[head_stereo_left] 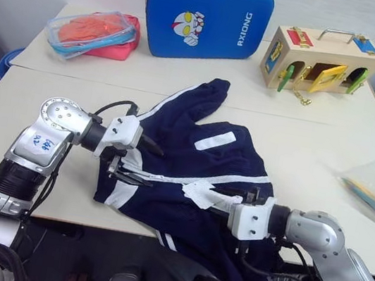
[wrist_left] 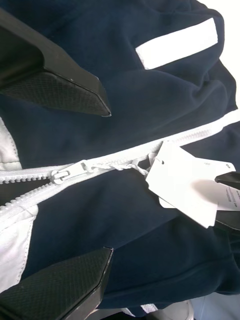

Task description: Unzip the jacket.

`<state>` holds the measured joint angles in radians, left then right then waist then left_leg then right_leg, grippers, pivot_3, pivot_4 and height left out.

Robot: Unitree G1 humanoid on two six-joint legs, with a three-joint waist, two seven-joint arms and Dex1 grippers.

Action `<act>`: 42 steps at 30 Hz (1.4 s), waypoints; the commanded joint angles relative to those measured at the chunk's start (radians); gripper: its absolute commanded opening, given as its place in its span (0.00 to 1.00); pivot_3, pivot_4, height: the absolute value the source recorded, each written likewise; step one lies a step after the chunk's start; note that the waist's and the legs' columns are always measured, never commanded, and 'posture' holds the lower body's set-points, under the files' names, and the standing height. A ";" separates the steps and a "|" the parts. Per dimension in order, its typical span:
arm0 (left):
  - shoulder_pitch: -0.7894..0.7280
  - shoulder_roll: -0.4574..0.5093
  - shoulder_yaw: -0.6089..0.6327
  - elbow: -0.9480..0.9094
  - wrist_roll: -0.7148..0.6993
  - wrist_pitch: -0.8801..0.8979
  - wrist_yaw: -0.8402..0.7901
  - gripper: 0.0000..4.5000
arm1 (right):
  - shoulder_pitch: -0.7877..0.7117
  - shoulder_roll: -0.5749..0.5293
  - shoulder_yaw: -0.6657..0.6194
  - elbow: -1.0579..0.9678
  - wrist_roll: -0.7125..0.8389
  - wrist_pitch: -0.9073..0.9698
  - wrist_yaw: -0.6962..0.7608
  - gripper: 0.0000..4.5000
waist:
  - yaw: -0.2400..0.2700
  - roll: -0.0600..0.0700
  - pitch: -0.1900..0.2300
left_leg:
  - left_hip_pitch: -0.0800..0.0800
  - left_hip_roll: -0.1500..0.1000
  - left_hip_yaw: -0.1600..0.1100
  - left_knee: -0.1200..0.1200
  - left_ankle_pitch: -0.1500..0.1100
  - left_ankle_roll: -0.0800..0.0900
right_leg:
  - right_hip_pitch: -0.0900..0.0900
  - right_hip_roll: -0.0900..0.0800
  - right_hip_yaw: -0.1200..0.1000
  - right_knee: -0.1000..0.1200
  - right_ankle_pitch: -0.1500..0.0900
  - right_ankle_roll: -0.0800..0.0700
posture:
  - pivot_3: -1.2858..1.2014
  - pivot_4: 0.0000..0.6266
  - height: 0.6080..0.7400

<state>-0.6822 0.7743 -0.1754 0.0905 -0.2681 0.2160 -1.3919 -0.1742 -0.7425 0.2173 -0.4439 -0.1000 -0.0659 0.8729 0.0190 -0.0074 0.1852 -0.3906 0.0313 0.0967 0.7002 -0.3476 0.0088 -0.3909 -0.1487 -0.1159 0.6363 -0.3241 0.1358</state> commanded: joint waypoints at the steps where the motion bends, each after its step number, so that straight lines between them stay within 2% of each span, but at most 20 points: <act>1: -0.010 0.008 0.024 -0.004 0.007 -0.017 0.008 0.98 | -0.004 0.022 0.009 0.008 -0.038 -0.039 -0.039 0.50 | 0.001 0.000 0.000 | 0.000 0.000 0.000 0.000 0.000 0.000 | 0.000 0.000 0.000 0.000 0.000 0.000 | 0.52 0.24 1.00; 7: 0.003 -0.008 0.015 0.000 0.021 -0.039 0.027 0.98 | -0.073 0.068 0.034 0.129 -0.128 -0.079 -0.101 0.50 | -0.001 0.000 0.000 | 0.000 0.000 0.000 0.000 0.000 0.000 | 0.000 0.000 0.000 0.000 0.000 0.000 | 0.52 0.24 1.00; 9: 0.009 -0.016 0.016 -0.001 0.023 -0.039 0.035 0.99 | -0.100 0.059 0.049 0.188 -0.163 -0.118 -0.106 0.42 | -0.002 0.000 0.000 | 0.000 0.000 0.000 0.000 0.000 0.000 | 0.000 0.000 0.000 0.000 0.000 0.000 | 0.52 0.24 1.00; 14: 0.019 -0.018 0.020 -0.006 0.022 -0.044 0.044 0.99 | -0.141 0.074 0.052 0.247 -0.152 -0.134 -0.097 0.08 | -0.008 0.000 0.000 | 0.000 0.000 0.000 0.000 0.000 0.000 | 0.000 0.000 0.000 0.000 0.000 0.000 | 0.52 0.24 1.00; 19: 0.029 -0.018 0.024 -0.005 0.025 -0.056 0.055 0.99 | -0.120 0.027 0.042 0.224 -0.138 -0.154 -0.049 0.08 | -0.016 0.000 0.000 | 0.000 0.000 0.000 0.000 0.000 0.000 | 0.000 0.000 0.000 0.001 0.000 0.000 | 0.52 0.24 1.00; 23: 0.044 -0.013 0.026 -0.009 0.026 -0.067 0.060 0.99 | -0.083 -0.013 0.002 0.172 -0.023 -0.135 0.022 0.08 | -0.019 0.000 0.000 | 0.000 0.000 0.000 0.000 0.000 0.000 | 0.000 0.000 0.000 0.000 0.000 0.000 | 0.52 0.24 1.00; 27: 0.061 -0.011 0.022 -0.007 0.035 -0.090 0.063 0.99 | -0.091 -0.005 -0.043 0.121 0.131 0.008 0.076 0.08 | -0.020 0.000 0.000 | 0.000 0.000 -0.001 0.000 0.000 0.000 | 0.000 0.000 0.000 0.001 0.000 0.000 | 0.52 0.24 1.00; 32: 0.064 -0.018 0.019 -0.011 0.041 -0.096 0.069 0.99 | -0.136 0.038 -0.049 0.113 0.191 0.142 0.064 0.08 | -0.020 0.000 0.000 | 0.000 0.000 -0.001 0.000 0.000 0.000 | 0.000 0.000 0.000 0.001 0.000 0.000 | 0.52 0.24 1.00; 37: 0.066 -0.016 0.019 -0.012 0.042 -0.099 0.073 0.99 | -0.189 0.067 -0.041 0.109 0.250 0.245 0.086 0.08 | -0.019 0.000 0.000 | 0.000 0.000 -0.001 0.000 0.000 0.000 | 0.000 0.000 0.000 0.001 0.000 0.000 | 0.52 0.24 1.00; 42: 0.073 -0.010 0.024 -0.014 0.044 -0.099 0.076 0.99 | -0.230 0.058 -0.002 0.162 0.179 0.226 0.089 0.08 | -0.019 0.000 0.000 | 0.000 0.000 -0.001 0.000 0.000 0.000 | 0.000 0.000 0.000 0.001 0.000 0.000 | 0.52 0.24 1.00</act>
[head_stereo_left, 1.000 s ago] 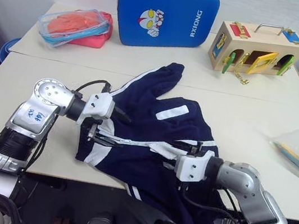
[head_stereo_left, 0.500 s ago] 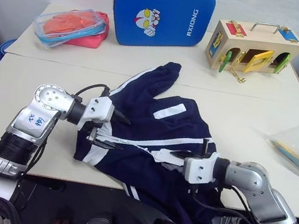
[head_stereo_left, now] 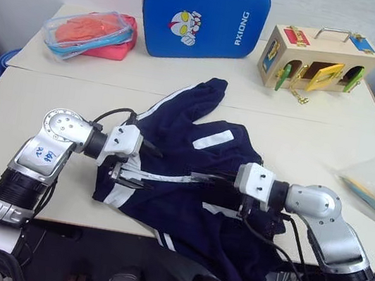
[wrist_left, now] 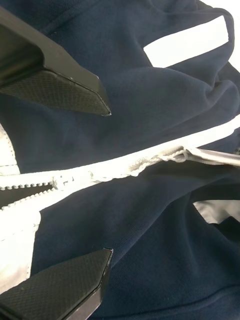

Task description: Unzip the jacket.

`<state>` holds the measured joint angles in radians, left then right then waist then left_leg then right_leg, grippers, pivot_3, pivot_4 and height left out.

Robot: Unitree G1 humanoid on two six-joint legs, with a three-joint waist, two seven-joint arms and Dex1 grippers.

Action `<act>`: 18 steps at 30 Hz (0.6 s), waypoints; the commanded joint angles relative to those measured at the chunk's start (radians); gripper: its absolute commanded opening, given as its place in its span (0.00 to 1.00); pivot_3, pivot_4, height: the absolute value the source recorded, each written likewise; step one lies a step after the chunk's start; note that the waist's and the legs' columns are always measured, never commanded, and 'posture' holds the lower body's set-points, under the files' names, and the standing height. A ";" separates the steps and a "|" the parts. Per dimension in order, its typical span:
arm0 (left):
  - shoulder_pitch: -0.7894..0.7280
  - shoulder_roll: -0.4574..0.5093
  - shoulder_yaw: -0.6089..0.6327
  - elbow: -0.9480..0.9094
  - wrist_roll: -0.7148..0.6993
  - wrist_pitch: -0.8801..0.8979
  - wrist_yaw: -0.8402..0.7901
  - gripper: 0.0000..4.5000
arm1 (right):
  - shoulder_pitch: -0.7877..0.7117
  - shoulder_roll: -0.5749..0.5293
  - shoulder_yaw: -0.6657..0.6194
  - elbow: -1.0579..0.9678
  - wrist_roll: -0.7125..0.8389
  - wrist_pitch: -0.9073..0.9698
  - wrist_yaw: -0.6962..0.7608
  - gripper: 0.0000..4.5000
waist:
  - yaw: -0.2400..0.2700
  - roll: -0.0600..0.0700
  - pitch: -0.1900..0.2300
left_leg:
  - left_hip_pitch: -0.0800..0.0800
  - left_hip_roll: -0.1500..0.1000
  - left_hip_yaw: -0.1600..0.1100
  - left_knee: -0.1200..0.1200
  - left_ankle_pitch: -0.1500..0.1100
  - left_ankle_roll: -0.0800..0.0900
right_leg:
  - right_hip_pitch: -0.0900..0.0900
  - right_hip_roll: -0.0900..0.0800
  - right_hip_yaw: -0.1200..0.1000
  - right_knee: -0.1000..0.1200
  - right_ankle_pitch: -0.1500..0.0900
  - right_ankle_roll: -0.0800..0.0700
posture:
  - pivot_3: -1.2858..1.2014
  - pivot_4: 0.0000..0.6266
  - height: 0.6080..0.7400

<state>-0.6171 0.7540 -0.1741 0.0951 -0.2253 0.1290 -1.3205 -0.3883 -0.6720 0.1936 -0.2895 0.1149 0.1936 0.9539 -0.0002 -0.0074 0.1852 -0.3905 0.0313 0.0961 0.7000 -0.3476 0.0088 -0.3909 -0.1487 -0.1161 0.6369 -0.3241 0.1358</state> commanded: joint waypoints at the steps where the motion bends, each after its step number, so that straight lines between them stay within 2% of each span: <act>1: 0.010 0.012 0.023 -0.019 0.002 -0.013 0.005 0.99 | -0.020 -0.014 0.032 0.025 -0.055 -0.048 0.008 0.08 | -0.001 0.000 0.000 | 0.000 0.000 0.000 0.000 0.000 0.000 | 0.000 0.000 0.000 0.000 0.000 0.000 | 0.52 0.24 1.00; 4: 0.013 0.015 0.024 -0.017 0.004 -0.015 0.007 0.99 | -0.028 -0.016 0.053 0.062 -0.085 -0.083 0.020 0.08 | -0.001 0.000 0.000 | 0.000 0.000 0.000 0.000 0.000 0.000 | 0.000 0.000 0.000 0.000 0.000 0.000 | 0.52 0.24 1.00; 6: 0.009 0.016 0.025 -0.008 0.006 -0.014 0.009 0.99 | -0.029 -0.024 0.070 0.082 -0.102 -0.123 0.044 0.00 | -0.002 0.000 0.000 | 0.000 0.000 0.000 0.000 0.000 0.000 | 0.000 0.000 0.000 0.000 0.000 0.000 | 0.52 0.24 1.00; 18: -0.024 -0.008 0.006 0.149 0.065 -0.099 0.043 0.99 | -0.105 -0.036 0.073 0.194 -0.162 -0.304 0.069 0.00 | -0.003 0.000 0.000 | 0.000 0.000 0.001 0.000 0.000 0.000 | 0.000 0.000 0.000 0.000 0.000 0.000 | 0.52 0.24 1.00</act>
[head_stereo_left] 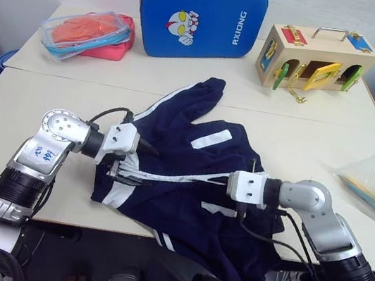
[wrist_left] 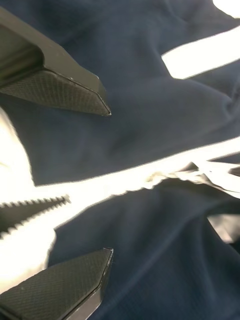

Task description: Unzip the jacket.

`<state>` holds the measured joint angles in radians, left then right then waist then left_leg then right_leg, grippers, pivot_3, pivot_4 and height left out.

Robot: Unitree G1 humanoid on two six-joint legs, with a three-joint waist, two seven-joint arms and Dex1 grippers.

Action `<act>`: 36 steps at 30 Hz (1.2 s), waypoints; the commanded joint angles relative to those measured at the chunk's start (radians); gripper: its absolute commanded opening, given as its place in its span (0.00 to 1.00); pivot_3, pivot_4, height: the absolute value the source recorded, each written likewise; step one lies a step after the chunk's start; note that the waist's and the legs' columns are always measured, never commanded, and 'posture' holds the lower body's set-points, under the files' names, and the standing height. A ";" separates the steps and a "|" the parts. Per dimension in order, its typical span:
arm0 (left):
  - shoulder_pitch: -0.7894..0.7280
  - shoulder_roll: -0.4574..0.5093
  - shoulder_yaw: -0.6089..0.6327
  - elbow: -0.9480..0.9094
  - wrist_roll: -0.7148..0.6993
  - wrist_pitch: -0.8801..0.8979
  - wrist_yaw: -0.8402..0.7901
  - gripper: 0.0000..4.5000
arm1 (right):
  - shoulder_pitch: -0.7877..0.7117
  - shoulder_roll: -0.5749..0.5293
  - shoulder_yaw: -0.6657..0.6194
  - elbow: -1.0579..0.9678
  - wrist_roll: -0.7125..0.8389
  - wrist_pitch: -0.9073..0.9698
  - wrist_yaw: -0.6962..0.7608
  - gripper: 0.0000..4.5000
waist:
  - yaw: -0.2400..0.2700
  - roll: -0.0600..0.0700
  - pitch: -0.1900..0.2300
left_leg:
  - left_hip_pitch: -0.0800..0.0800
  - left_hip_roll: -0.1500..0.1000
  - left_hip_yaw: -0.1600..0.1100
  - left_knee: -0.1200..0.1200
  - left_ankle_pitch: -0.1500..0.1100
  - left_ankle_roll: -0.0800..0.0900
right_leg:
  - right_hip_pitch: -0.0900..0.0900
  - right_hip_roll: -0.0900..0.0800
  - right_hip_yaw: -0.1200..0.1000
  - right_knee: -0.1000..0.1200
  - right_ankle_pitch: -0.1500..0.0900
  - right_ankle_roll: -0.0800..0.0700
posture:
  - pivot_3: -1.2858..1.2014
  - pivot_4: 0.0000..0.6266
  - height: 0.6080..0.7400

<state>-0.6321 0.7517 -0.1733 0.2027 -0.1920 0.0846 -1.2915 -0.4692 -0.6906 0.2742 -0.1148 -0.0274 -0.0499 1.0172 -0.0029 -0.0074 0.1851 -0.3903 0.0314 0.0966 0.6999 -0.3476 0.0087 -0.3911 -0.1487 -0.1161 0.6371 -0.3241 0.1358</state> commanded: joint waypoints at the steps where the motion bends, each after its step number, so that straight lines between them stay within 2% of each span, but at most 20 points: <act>1: -0.005 -0.013 -0.005 0.060 0.046 -0.067 0.019 0.99 | -0.032 -0.020 -0.008 0.031 -0.024 -0.079 0.010 0.00 | 0.000 0.000 0.000 | 0.000 0.000 0.000 0.000 0.000 0.000 | 0.000 0.000 0.000 0.000 0.000 0.000 | 0.52 0.24 1.00; 4: 0.020 -0.030 -0.063 0.143 0.141 -0.150 0.048 0.99 | -0.060 -0.033 -0.003 0.071 -0.043 -0.142 0.028 0.00 | 0.002 0.000 0.000 | 0.000 0.000 0.000 0.000 0.000 0.000 | 0.000 0.000 0.000 0.000 0.000 0.000 | 0.52 0.24 1.00; 10: 0.070 -0.041 -0.110 0.223 0.218 -0.243 0.070 0.99 | -0.095 -0.036 -0.009 0.100 -0.044 -0.183 0.055 0.00 | 0.001 0.005 -0.005 | 0.003 0.000 0.001 -0.001 0.000 0.000 | 0.003 0.000 0.000 0.000 0.000 0.000 | 0.52 0.24 1.00; 13: 0.067 -0.060 -0.098 0.255 0.209 -0.224 0.094 0.86 | -0.104 -0.035 -0.016 0.103 -0.041 -0.187 0.062 0.00 | 0.002 0.008 -0.006 | 0.008 0.000 0.000 0.000 0.000 0.000 | 0.008 0.000 0.000 0.000 0.000 0.000 | 0.52 0.24 1.00; 16: 0.084 -0.060 -0.092 0.245 0.179 -0.195 0.058 0.67 | -0.105 -0.038 -0.021 0.101 -0.037 -0.186 0.068 0.00 | 0.003 0.008 -0.007 | 0.018 0.000 0.000 -0.002 0.000 0.000 | 0.017 0.000 0.000 -0.001 0.000 0.000 | 0.52 0.24 1.00; 22: 0.097 -0.069 -0.078 0.227 0.170 -0.039 0.082 0.30 | -0.112 -0.053 -0.019 0.125 -0.051 -0.229 0.076 0.00 | 0.001 0.009 -0.009 | 0.019 0.000 0.000 -0.002 0.000 0.000 | 0.018 -0.001 0.001 -0.001 0.000 0.000 | 0.52 0.24 1.00; 26: 0.099 -0.077 -0.069 0.223 0.167 -0.024 0.089 0.30 | -0.139 -0.086 -0.019 0.187 -0.070 -0.309 0.093 0.00 | 0.001 0.009 -0.010 | 0.020 0.000 0.000 -0.003 0.000 0.000 | 0.018 -0.001 0.002 -0.001 0.000 0.000 | 0.52 0.24 1.00; 36: 0.125 -0.047 -0.065 0.245 0.181 -0.090 0.083 0.30 | -0.291 -0.146 -0.026 0.547 -0.149 -0.516 0.073 0.00 | 0.000 0.009 -0.010 | 0.020 0.000 0.000 -0.002 0.000 0.001 | 0.018 -0.001 0.003 -0.001 0.000 0.000 | 0.52 0.24 1.00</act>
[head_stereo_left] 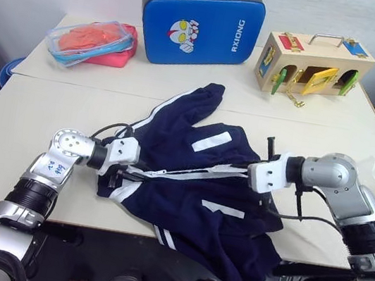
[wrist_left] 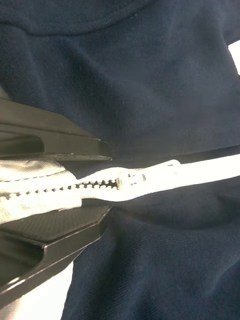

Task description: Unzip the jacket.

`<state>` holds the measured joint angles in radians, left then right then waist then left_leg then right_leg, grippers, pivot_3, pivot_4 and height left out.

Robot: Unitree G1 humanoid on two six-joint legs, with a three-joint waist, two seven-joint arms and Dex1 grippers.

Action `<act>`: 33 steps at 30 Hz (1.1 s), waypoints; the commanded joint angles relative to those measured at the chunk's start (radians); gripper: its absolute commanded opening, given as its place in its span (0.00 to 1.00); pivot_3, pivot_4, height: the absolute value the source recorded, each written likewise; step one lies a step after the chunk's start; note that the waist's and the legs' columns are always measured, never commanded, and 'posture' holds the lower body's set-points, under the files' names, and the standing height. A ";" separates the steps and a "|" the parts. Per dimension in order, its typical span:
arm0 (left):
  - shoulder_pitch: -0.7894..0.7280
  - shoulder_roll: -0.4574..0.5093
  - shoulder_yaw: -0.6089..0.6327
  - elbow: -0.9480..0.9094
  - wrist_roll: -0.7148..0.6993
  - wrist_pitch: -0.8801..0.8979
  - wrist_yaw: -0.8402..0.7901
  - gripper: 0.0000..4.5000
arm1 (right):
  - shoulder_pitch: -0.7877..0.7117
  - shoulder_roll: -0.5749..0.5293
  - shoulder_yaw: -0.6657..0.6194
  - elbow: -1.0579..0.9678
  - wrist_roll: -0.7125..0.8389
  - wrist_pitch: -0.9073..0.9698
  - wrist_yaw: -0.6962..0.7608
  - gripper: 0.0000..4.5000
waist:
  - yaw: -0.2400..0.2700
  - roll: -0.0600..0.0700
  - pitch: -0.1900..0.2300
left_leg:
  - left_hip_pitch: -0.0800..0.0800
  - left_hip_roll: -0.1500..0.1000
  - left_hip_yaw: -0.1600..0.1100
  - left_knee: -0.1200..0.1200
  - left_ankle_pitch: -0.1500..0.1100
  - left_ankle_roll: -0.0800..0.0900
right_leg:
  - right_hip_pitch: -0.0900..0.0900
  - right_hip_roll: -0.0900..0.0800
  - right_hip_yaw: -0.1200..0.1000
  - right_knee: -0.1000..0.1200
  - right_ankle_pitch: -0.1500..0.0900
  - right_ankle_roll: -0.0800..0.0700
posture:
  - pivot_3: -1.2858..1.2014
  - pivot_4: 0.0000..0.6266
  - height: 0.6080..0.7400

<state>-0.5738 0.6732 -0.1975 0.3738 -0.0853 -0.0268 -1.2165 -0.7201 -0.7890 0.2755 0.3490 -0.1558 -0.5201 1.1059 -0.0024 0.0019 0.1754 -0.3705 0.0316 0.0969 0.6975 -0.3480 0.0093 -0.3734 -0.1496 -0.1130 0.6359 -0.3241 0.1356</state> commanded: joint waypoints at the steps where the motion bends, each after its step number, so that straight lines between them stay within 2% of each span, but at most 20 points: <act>1: 0.072 0.034 -0.040 0.070 0.074 0.021 0.008 0.30 | -0.052 -0.054 -0.027 0.117 -0.028 -0.064 -0.017 0.00 | -0.001 0.000 0.000 | 0.000 0.000 0.000 0.000 0.000 0.000 | 0.000 0.000 0.000 0.000 0.000 0.000 | 0.52 0.24 1.00; 4: 0.086 0.040 -0.038 0.063 0.075 0.013 0.010 0.30 | -0.079 -0.076 -0.029 0.200 -0.034 -0.110 -0.011 0.00 | -0.003 0.000 0.000 | 0.000 0.000 0.000 0.000 0.000 0.000 | 0.000 0.000 0.000 0.000 0.000 0.000 | 0.52 0.24 1.00; 8: 0.091 0.042 -0.032 0.068 0.081 0.006 0.021 0.30 | -0.074 -0.090 -0.036 0.216 0.018 -0.118 0.034 0.00 | -0.011 0.003 -0.002 | 0.001 0.001 0.000 -0.001 0.000 0.000 | 0.000 0.000 0.000 0.000 0.000 0.000 | 0.52 0.24 1.00; 10: 0.088 0.040 -0.024 0.072 0.077 0.006 0.027 0.30 | -0.049 -0.088 -0.041 0.176 0.068 -0.103 0.070 0.00 | -0.019 0.007 -0.004 | 0.002 0.001 0.000 -0.002 0.000 0.000 | 0.000 0.000 0.001 0.000 0.000 0.000 | 0.52 0.24 1.00; 13: 0.068 0.031 -0.009 0.072 0.062 0.025 0.030 0.30 | -0.013 -0.067 -0.051 0.096 0.089 -0.055 0.051 0.00 | -0.024 0.008 -0.005 | 0.003 0.001 0.000 -0.003 0.000 0.000 | 0.000 0.000 0.001 0.000 0.000 0.000 | 0.52 0.24 1.00; 17: 0.041 0.028 0.009 0.054 0.043 0.049 0.027 0.30 | 0.043 -0.048 -0.086 -0.095 0.188 0.114 0.050 0.00 | -0.022 0.008 -0.005 | 0.002 0.001 -0.002 -0.003 0.000 0.000 | 0.000 0.000 0.002 0.000 0.000 0.000 | 0.52 0.24 1.00; 20: 0.034 0.031 0.015 0.039 0.037 0.053 0.023 0.29 | 0.100 -0.044 -0.098 -0.284 0.231 0.254 0.038 0.14 | -0.019 0.008 -0.005 | 0.001 0.001 -0.004 -0.002 0.000 0.000 | -0.001 0.000 0.002 0.000 0.000 0.000 | 0.52 0.24 1.00; 23: 0.037 0.032 0.018 0.024 0.032 0.058 0.020 0.29 | 0.151 -0.027 -0.099 -0.447 0.237 0.366 0.004 0.37 | -0.019 0.008 -0.005 | 0.001 0.001 -0.004 -0.002 0.000 0.000 | -0.001 0.000 0.002 0.000 0.000 0.000 | 0.52 0.24 1.00; 26: 0.048 0.038 0.026 -0.031 0.010 0.061 0.001 0.29 | 0.221 -0.022 -0.062 -0.575 0.173 0.379 -0.022 0.58 | -0.018 0.008 -0.005 | 0.000 0.001 -0.004 -0.002 0.000 0.000 | -0.002 0.000 0.002 0.000 0.000 0.000 | 0.52 0.24 1.00; 30: 0.051 0.060 0.055 -0.187 -0.060 0.148 -0.037 0.29 | 0.246 -0.002 -0.052 -0.570 0.089 0.383 -0.085 0.58 | -0.020 0.003 -0.001 | -0.001 0.001 -0.003 -0.003 0.000 0.000 | -0.003 0.000 0.002 -0.001 0.000 0.000 | 0.52 0.24 1.00; 33: 0.040 0.093 0.079 -0.290 -0.109 0.227 -0.064 0.29 | 0.213 -0.010 -0.063 -0.487 0.041 0.351 -0.110 0.58 | -0.021 0.000 0.000 | -0.002 0.001 -0.003 -0.003 0.000 0.000 | -0.004 0.000 0.002 -0.002 0.000 0.000 | 0.52 0.24 1.00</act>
<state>-0.5269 0.7458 -0.1558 0.1529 -0.1549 0.1670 -1.2621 -0.4850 -0.7874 0.2399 -0.1547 -0.0970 -0.1415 1.0173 -0.0237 0.0015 0.1757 -0.3729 0.0322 0.0936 0.6934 -0.3483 0.0092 -0.3776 -0.1492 -0.1114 0.6329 -0.3242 0.1355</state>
